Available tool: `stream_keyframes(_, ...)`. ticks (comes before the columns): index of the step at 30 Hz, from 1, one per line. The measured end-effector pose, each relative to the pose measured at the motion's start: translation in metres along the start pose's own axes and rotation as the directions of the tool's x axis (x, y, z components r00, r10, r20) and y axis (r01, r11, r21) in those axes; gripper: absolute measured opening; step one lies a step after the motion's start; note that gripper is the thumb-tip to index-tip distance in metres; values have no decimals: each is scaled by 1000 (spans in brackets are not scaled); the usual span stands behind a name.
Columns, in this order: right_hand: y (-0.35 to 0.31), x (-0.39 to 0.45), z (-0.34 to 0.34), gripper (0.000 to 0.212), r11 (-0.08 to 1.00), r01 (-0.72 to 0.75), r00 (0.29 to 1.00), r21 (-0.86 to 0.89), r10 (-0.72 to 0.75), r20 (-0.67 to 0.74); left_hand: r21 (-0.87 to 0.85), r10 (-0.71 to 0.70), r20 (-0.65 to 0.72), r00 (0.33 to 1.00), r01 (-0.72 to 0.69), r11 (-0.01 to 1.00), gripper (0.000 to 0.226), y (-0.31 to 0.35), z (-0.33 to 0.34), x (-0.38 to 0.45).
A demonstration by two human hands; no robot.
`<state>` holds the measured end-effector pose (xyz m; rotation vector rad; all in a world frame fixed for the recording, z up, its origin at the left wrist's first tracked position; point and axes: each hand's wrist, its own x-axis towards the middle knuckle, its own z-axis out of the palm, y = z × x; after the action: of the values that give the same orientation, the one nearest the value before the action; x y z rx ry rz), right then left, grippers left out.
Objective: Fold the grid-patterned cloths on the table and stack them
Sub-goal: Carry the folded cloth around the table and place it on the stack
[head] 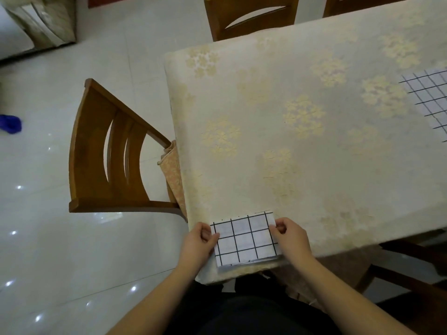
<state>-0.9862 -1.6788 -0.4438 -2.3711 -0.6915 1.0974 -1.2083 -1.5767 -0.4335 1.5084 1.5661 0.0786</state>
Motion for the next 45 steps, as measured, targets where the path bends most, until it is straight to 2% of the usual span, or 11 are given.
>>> stream_keyframes(3, -3, -2, -6, 28, 997, 49, 997, -53, -52, -49, 68, 30, -84, 996, -24, 997, 25, -1, -1, -2)
stream_keyframes(6, -8, -6, -6, 34, 959, 174, 965, -222, -211, -153, 250, 276, -187, 943, -226, 942, 30, -5, 2, -3)
stream_keyframes(9, -19, -9, 11, 32, 823, 387, 865, -417, -480, -146, 491, 604, -90, 792, -493, 718, 46, -8, 16, 0)
stream_keyframes(11, -27, -11, 31, 42, 704, 476, 803, -528, -592, -66, 600, 672, 89, 735, -578, 553, 59, -11, 27, 4)
stream_keyframes(13, -32, -11, 51, 50, 622, 520, 793, -586, -607, 59, 643, 638, 199, 744, -591, 488, 60, -15, 35, 9)
stream_keyframes(15, -30, -7, 66, 55, 590, 529, 810, -610, -566, 155, 658, 568, 244, 786, -564, 499, 60, -19, 40, 13)
stream_keyframes(18, -20, 3, 73, 60, 587, 508, 842, -631, -494, 217, 672, 508, 264, 820, -534, 513, 60, -22, 43, 19)
stream_keyframes(21, -12, 11, 71, 64, 539, 540, 822, -646, -502, 269, 677, 494, 265, 828, -524, 517, 61, -23, 45, 20)
stream_keyframes(27, 4, 17, 52, 71, 546, 511, 834, -663, -502, 229, 692, 443, 282, 851, -500, 520, 84, -32, 32, 17)
stream_keyframes(36, 12, 21, 36, 75, 537, 483, 850, -692, -479, 221, 750, 342, 409, 846, -525, 401, 125, -38, 15, 22)
stream_keyframes(45, 10, 21, 34, 75, 525, 489, 849, -696, -469, 242, 755, 280, 450, 848, -528, 389, 130, -27, 11, 19)
